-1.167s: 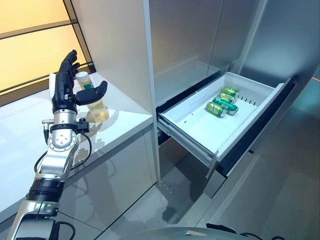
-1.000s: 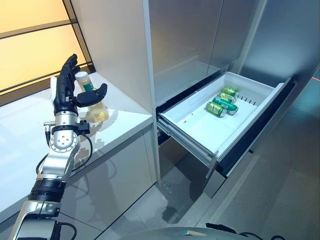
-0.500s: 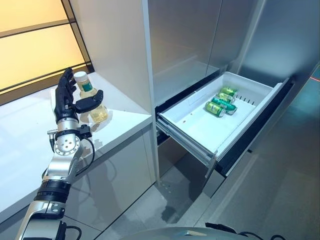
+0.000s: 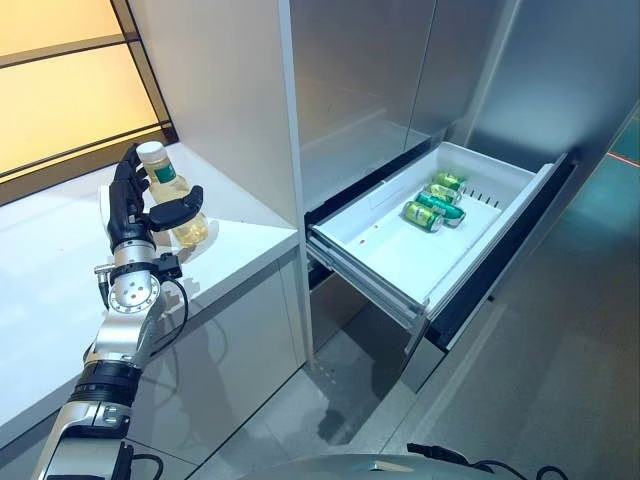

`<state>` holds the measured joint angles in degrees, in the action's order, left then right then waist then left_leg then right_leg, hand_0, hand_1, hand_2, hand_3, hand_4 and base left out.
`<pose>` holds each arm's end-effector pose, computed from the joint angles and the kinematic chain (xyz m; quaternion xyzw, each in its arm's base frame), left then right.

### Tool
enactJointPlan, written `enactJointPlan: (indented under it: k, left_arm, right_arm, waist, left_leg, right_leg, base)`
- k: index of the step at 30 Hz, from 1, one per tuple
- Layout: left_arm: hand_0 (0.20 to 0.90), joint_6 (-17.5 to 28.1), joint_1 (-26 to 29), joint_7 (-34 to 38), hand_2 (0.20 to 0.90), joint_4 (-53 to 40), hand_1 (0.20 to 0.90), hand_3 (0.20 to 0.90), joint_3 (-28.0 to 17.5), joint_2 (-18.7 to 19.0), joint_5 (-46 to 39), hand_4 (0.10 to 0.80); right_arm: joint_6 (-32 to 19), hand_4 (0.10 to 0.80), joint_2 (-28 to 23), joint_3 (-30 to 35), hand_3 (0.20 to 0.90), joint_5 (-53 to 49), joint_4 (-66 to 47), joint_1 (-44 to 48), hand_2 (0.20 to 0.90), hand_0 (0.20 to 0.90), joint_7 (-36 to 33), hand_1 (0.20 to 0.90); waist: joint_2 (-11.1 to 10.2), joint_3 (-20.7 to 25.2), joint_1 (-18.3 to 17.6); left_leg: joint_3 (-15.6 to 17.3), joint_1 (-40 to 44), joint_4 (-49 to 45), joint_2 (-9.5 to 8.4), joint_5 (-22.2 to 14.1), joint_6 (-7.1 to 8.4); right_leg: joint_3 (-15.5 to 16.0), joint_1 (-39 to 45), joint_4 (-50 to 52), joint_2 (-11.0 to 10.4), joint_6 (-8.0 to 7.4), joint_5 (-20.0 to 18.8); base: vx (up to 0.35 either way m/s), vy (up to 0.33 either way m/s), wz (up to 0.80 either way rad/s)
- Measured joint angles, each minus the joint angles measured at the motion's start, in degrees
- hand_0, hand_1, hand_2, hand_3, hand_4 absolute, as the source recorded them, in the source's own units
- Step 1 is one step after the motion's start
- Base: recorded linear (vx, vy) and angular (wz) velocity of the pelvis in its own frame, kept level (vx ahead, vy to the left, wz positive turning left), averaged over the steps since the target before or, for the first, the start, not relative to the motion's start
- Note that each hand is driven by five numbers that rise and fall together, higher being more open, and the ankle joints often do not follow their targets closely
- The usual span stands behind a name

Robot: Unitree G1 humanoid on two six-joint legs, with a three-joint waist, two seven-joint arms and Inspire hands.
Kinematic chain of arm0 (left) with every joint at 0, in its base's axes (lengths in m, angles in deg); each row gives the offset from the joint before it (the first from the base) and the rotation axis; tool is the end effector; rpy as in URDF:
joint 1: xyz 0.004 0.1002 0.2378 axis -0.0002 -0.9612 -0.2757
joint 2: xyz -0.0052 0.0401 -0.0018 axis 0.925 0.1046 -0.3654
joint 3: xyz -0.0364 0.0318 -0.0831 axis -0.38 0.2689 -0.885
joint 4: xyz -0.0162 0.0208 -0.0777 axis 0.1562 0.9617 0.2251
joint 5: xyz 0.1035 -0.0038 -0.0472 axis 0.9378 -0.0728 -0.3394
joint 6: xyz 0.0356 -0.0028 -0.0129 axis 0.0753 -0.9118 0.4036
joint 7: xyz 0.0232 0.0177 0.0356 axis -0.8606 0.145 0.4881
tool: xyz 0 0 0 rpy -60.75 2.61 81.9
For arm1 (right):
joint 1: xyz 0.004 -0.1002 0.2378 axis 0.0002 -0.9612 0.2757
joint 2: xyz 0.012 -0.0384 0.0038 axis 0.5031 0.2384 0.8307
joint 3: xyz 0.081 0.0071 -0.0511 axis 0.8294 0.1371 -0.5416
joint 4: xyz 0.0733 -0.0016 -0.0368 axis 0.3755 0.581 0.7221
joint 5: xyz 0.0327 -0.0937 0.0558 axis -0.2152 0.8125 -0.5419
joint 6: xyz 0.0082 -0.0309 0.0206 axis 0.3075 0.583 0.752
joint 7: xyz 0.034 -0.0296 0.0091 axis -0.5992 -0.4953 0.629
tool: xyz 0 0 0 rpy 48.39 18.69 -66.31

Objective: Put drinks into fridge and close the fridge

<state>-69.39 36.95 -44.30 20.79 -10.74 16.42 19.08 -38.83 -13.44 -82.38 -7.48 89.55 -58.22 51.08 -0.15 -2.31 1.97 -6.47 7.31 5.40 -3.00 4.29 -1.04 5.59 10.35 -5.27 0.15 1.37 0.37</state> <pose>0.2598 0.2661 0.1042 0.0910 -0.1089 0.2245 0.9641 0.0664 -0.2194 -0.1254 -0.0252 0.6097 0.0497 0.7907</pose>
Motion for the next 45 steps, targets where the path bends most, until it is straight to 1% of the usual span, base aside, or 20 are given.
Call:
enactJointPlan:
  k: [4, 8, 9, 10, 11, 12, 16, 20, 39, 40, 41, 45]
  left_arm:
    - [0.9, 0.0, 0.0, 0.0, 0.9, 0.0, 0.9, 0.9, 0.0, 0.0, -0.1, 0.8]
    - [0.9, 0.0, 0.0, 0.0, 0.9, 0.0, 0.9, 0.9, 0.0, 0.0, -0.1, 0.8]
    - [0.613, 0.0, 0.0, 0.0, 0.613, 0.0, 0.613, 0.565, 0.0, 0.0, -0.1, 0.465]
    - [0.462, 0.0, 0.0, 0.0, 0.462, 0.0, 0.462, 0.389, 0.0, 0.0, -0.2, 0.289]
    - [0.373, 0.0, 0.0, 0.0, 0.373, 0.0, 0.373, 0.285, 0.0, 0.0, -0.2, 0.185]
    - [0.3, 0.0, 0.0, 0.0, 0.3, 0.0, 0.3, 0.2, 0.0, 0.0, -0.2, 0.1]
    - [0.3, 0.1, 0.0, 0.0, 0.3, 0.0, 0.3, 0.2, 0.2, 0.0, -0.1, 0.1]
    - [0.3, 1.4, 0.6, -0.1, 0.3, 0.0, 0.3, 0.2, 0.2, 0.0, -0.6, 0.1]
    - [0.3, 1.3, 1.3, -0.2, 0.3, 0.0, 0.3, 0.2, 0.6, -0.2, -0.6, 0.1]
    - [0.427, 1.3, 1.3, -0.2, 0.427, 0.0, 0.427, 0.348, 0.6, -0.2, -0.5, 0.248]
    - [0.9, 1.3, 1.3, -0.2, 0.9, 0.0, 0.9, 0.9, 0.6, -0.2, -0.4, 0.8]
    - [0.9, 1.2, 1.3, -0.2, 0.9, 0.0, 0.9, 0.9, 0.6, -0.5, -0.4, 0.8]
  right_arm:
    - [0.0, 0.8, 0.0, 0.0, 0.9, 0.0, 0.0, 0.0, 0.9, 0.9, 0.0, 0.9]
    - [0.5, 0.8, 0.0, 0.0, 0.9, 0.0, -0.2, 0.0, 0.9, 0.9, 0.0, 0.9]
    - [0.5, 0.8, 0.0, 0.0, 0.9, 0.0, -0.2, 0.0, 0.9, 0.9, 0.0, 0.9]
    - [0.5, 0.8, 0.0, 0.0, 0.9, 0.0, -0.2, 0.0, 0.9, 0.9, 0.0, 0.9]
    - [0.5, 0.8, 0.0, 0.0, 0.9, 0.1, -0.2, 0.0, 0.9, 0.9, 0.0, 0.9]
    - [0.5, 0.8, 0.0, 0.0, 0.9, 0.1, -0.2, 0.0, 0.9, 0.9, 0.0, 0.9]
    - [0.5, 0.8, 0.0, 0.0, 0.9, 0.1, -0.2, 0.1, 0.9, 0.9, 0.0, 0.9]
    - [0.5, 0.8, 0.0, 0.0, 0.9, 0.2, -0.2, 0.1, 0.9, 0.9, 0.0, 0.9]
    - [0.5, 0.8, -0.1, 0.0, 0.9, 0.7, -0.3, 0.3, 0.9, 0.9, 0.0, 0.9]
    - [0.5, 0.8, -0.1, 0.0, 0.9, 0.8, -0.3, 0.3, 0.9, 0.9, 0.0, 0.9]
    - [0.6, 0.8, -0.1, 0.0, 0.9, 0.8, -0.3, 0.3, 0.9, 0.9, 0.0, 0.9]
    - [0.7, 0.8, -0.2, 0.0, 0.9, 1.2, -0.4, 0.3, 0.9, 0.9, 0.0, 0.9]
  waist:
    - [0.0, 0.0, 0.0]
    - [0.0, 0.0, -0.1]
    - [0.0, 0.0, -0.1]
    - [0.0, 0.0, -0.1]
    - [0.0, 0.0, -0.1]
    - [0.0, 0.0, -0.1]
    - [0.0, 0.0, -0.2]
    - [0.0, 0.0, -0.4]
    - [0.3, -0.2, -0.6]
    - [0.3, -0.2, -0.6]
    - [0.4, -0.2, -0.6]
    - [0.4, -0.2, -0.6]
  left_leg:
    - [0.1, 0.0, 0.0, 0.0, -0.1, 0.12]
    - [0.1, 0.0, 0.0, 0.0, 0.0, -0.15]
    - [0.1, 0.0, 0.0, 0.0, 0.0, -0.15]
    - [0.1, 0.0, 0.0, 0.0, 0.0, -0.15]
    - [0.1, 0.0, 0.0, 0.0, 0.0, -0.15]
    - [0.1, 0.0, 0.0, 0.0, 0.0, -0.15]
    - [0.1, 0.1, 0.0, 0.0, 0.0, -0.15]
    - [0.2, 0.2, 0.0, 0.0, 0.0, -0.15]
    - [0.7, 0.4, 0.0, 0.09, 0.0, -0.14]
    - [0.7, 0.4, 0.0, 0.09, 0.0, -0.14]
    - [0.7, 0.4, 0.0, 0.09, 0.0, -0.14]
    - [0.8, 0.4, 0.0, 0.1, 0.0, -0.14]
  right_leg:
    - [-0.1, 0.0, 0.0, 0.0, 0.0, 0.0]
    - [-0.1, 0.0, 0.0, 0.0, 0.0, 0.0]
    - [-0.1, 0.0, 0.0, 0.0, 0.0, 0.0]
    - [-0.1, 0.0, 0.0, 0.0, 0.0, 0.0]
    - [-0.1, 0.0, 0.0, 0.0, 0.0, 0.0]
    - [-0.1, 0.0, 0.0, 0.0, 0.0, 0.0]
    - [-0.2, 0.0, 0.0, 0.0, 0.0, 0.0]
    - [-0.3, 0.0, 0.0, 0.0, 0.0, 0.0]
    - [-0.7, 0.1, 0.0, 0.1, -0.01, 0.0]
    - [-0.7, 0.1, 0.0, 0.1, -0.01, 0.0]
    - [-0.7, 0.1, 0.0, 0.1, -0.01, 0.0]
    - [-0.8, 0.1, 0.0, 0.1, -0.01, 0.0]
  base:
    - [0.0, 0.0, 0.0]
    - [0.0, 0.0, 0.0]
    - [0.0, 0.0, 0.0]
    - [0.0, 0.0, 0.0]
    - [0.0, 0.0, 0.0]
    - [0.0, 0.0, 0.0]
    - [0.0, 0.0, 0.0]
    - [0.0, 0.0, 0.0]
    - [0.0, 0.0, 0.0]
    - [0.0, 0.0, 0.0]
    - [0.0, 0.0, 0.0]
    - [0.0, 0.0, 0.0]
